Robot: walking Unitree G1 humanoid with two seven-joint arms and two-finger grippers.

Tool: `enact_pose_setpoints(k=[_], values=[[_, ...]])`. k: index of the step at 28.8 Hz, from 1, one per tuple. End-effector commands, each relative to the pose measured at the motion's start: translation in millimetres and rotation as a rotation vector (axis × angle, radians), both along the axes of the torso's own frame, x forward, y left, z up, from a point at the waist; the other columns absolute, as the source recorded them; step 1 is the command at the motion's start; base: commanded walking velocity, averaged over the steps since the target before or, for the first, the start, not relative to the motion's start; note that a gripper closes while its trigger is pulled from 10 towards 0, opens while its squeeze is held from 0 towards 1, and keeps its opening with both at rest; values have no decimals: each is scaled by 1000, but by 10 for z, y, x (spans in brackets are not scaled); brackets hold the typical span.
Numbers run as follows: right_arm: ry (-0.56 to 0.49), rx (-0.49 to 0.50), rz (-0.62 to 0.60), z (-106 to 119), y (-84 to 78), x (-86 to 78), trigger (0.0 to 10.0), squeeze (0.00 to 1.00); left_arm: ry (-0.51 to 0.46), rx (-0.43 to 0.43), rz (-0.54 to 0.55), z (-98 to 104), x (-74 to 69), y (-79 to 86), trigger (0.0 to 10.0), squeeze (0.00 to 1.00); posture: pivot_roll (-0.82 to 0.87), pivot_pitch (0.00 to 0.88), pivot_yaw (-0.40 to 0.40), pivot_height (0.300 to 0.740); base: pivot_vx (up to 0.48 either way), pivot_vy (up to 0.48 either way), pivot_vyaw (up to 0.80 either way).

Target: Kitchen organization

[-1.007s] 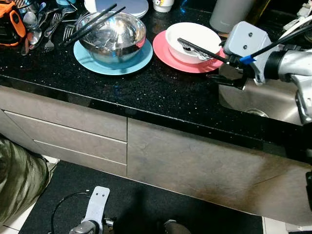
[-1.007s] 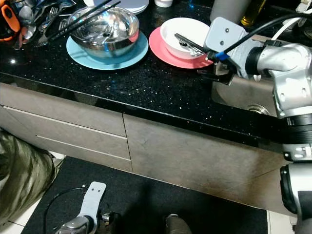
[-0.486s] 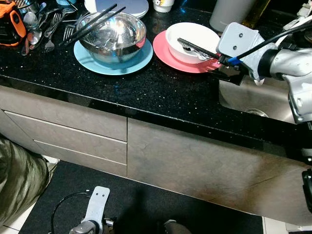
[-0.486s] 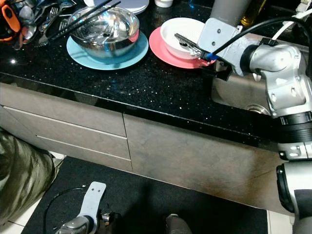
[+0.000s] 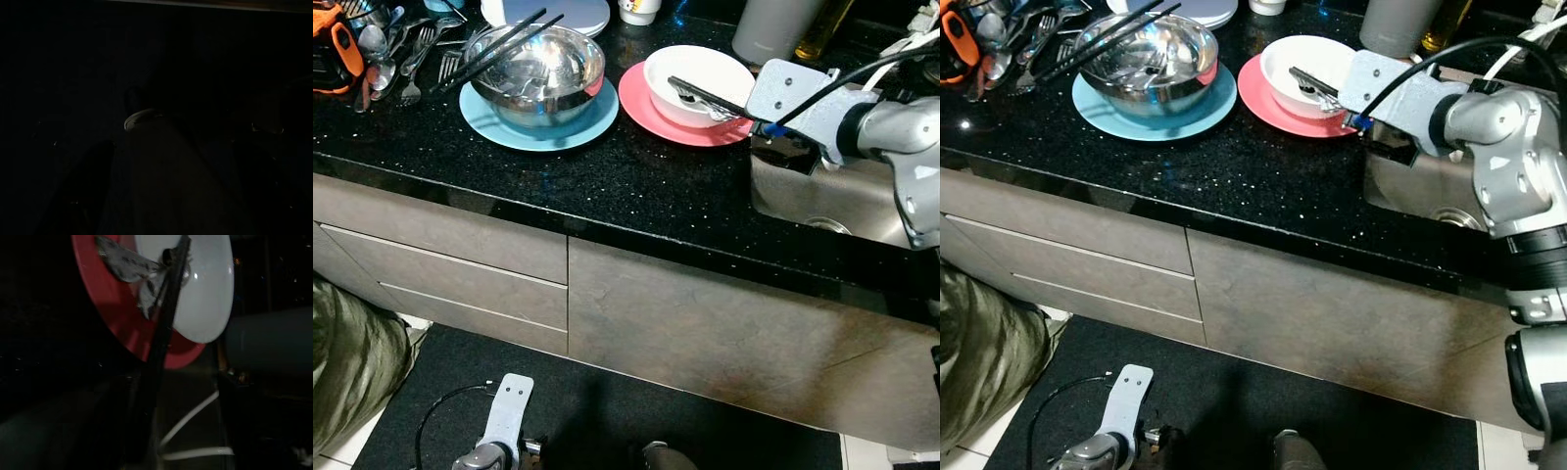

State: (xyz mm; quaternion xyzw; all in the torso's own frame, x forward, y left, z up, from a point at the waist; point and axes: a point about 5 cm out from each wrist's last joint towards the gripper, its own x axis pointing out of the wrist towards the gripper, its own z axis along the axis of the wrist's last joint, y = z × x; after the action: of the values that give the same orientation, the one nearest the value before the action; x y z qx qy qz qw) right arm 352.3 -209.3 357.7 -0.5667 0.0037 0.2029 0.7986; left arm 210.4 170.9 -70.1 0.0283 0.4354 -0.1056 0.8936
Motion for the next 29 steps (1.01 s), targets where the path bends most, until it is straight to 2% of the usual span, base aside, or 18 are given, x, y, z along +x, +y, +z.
enact_pose_setpoints(k=[1,23,29], values=[[-13,-1,-6,46,7,-8,0,0,46,5,-8,-62,-107,7,10000,0,-9,206,-36,740,0,0,0],[-30,23,-7,79,84,7,0,0,48,2,-10,-70,-117,-14,10000,0,-12,186,-40,740,0,0,0],[-70,96,46,156,150,-4,0,0,50,2,-13,-72,-120,-18,10000,0,-12,184,-40,740,0,0,0]])
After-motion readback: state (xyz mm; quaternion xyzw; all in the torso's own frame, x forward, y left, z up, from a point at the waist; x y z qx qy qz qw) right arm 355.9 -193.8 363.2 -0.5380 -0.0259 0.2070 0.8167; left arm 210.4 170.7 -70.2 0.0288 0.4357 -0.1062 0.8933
